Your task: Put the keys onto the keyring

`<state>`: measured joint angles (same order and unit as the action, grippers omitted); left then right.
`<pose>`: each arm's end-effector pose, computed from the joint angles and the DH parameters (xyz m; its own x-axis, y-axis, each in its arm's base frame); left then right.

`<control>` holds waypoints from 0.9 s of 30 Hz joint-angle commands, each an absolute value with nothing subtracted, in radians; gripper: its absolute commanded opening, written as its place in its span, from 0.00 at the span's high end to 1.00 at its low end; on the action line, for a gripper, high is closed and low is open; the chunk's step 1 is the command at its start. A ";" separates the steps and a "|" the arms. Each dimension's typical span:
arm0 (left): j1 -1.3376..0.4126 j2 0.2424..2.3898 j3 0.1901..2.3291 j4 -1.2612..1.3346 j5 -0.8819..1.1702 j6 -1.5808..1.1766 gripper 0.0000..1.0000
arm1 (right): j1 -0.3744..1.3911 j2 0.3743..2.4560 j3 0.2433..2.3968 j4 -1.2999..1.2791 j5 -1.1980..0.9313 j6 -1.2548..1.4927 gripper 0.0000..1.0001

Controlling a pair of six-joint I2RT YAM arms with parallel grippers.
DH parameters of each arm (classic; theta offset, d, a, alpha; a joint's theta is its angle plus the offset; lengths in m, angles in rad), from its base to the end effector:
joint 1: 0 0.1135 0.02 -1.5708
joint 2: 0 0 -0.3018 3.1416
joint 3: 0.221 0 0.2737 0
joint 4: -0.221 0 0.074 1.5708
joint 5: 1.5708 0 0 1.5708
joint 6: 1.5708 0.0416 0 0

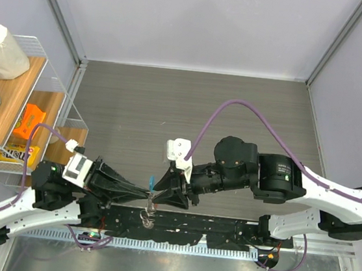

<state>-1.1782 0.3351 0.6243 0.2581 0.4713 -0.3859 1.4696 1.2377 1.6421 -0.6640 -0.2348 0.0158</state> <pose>0.0088 -0.0707 0.4042 -0.1812 -0.4389 -0.8801 0.9750 -0.1970 -0.1025 0.0160 0.2535 0.5296 -0.0416 -0.2573 -0.9654 -0.9898 -0.1214 0.0750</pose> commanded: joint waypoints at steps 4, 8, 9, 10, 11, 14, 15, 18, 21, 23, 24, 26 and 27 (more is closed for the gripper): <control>-1.181 0.324 0.627 0.341 0.459 -0.383 1.00 | 1.473 1.249 1.687 -0.638 -0.245 0.006 0.65; -1.181 0.325 0.624 0.344 0.457 -0.383 1.00 | 1.473 1.253 1.695 -0.637 -0.247 0.006 0.67; -1.180 0.325 0.623 0.345 0.459 -0.383 1.00 | 1.473 1.256 1.695 -0.638 -0.248 0.005 0.68; -1.180 0.325 0.624 0.347 0.459 -0.382 1.00 | 1.473 1.258 1.698 -0.640 -0.250 0.005 0.70; -1.181 0.327 0.621 0.350 0.457 -0.385 1.00 | 1.473 1.261 1.703 -0.643 -0.250 0.006 0.71; -1.180 0.334 0.626 0.351 0.459 -0.384 1.00 | 1.474 1.267 1.710 -0.647 -0.252 0.005 0.92; -1.180 0.337 0.626 0.351 0.462 -0.385 1.00 | 1.476 1.267 1.709 -0.646 -0.253 -0.018 0.94; -1.180 0.336 0.627 0.342 0.453 -0.388 1.00 | 1.483 1.266 1.707 -0.658 -0.250 -0.034 0.94; -1.180 0.331 0.652 0.274 0.440 -0.393 1.00 | 1.485 1.250 1.700 -0.699 -0.238 -0.043 0.94; -1.181 0.330 0.690 0.183 0.424 -0.388 1.00 | 1.485 1.241 1.694 -0.724 -0.230 -0.043 0.94; -1.181 0.330 0.702 0.142 0.407 -0.387 1.00 | 1.485 1.238 1.694 -0.748 -0.229 -0.041 0.94; -1.180 0.333 0.735 0.059 0.378 -0.390 0.87 | 1.485 1.238 1.694 -0.779 -0.227 -0.038 0.94; -1.180 0.337 0.755 0.016 0.362 -0.390 0.85 | 1.485 1.239 1.694 -0.790 -0.232 -0.038 0.94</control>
<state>-1.1782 0.3386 0.6563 0.1474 0.4377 -0.3885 1.4773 1.2655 1.6684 -0.7124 -0.2241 -0.0307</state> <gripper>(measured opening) 0.103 0.074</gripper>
